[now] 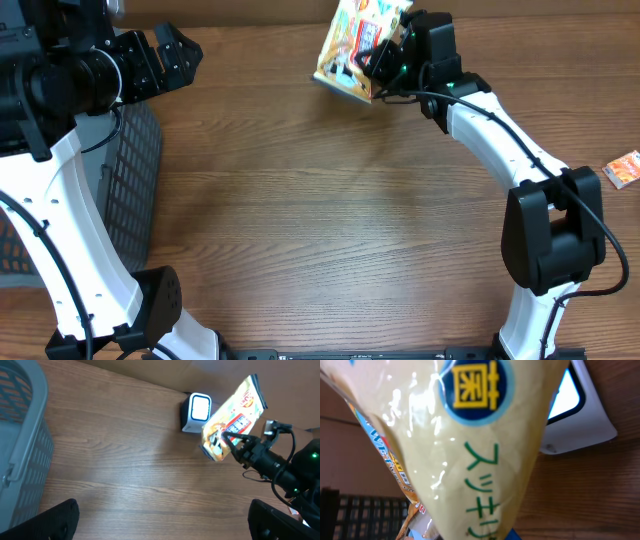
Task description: Scan the item barcode
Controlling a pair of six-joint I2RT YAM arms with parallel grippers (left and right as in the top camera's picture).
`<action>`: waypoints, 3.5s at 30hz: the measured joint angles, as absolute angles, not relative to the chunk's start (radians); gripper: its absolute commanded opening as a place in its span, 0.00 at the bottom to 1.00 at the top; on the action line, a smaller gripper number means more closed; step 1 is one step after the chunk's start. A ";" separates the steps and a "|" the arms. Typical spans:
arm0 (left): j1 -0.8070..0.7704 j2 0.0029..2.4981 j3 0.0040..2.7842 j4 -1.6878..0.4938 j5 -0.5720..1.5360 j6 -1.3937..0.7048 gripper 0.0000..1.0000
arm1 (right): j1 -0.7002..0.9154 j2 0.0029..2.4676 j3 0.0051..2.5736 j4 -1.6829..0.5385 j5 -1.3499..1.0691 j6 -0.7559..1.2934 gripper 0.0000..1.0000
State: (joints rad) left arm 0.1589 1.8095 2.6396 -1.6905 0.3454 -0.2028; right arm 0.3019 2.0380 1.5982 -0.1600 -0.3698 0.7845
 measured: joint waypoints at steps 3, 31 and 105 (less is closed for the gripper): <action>0.159 1.810 2.640 -1.691 0.345 -0.203 1.00 | 0.300 2.082 1.607 -0.037 -0.327 0.875 0.04; 0.159 1.810 2.640 -1.691 0.345 -0.203 1.00 | 0.311 2.255 1.726 -0.059 -0.352 1.044 0.04; 0.159 1.810 2.640 -1.691 0.346 -0.203 1.00 | -0.163 0.970 1.449 -1.608 -0.125 0.442 1.00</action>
State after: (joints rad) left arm 0.1589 1.8095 2.6396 -1.6909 0.3458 -0.2031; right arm -0.1631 0.9699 1.4487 -1.6081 -0.1246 0.4419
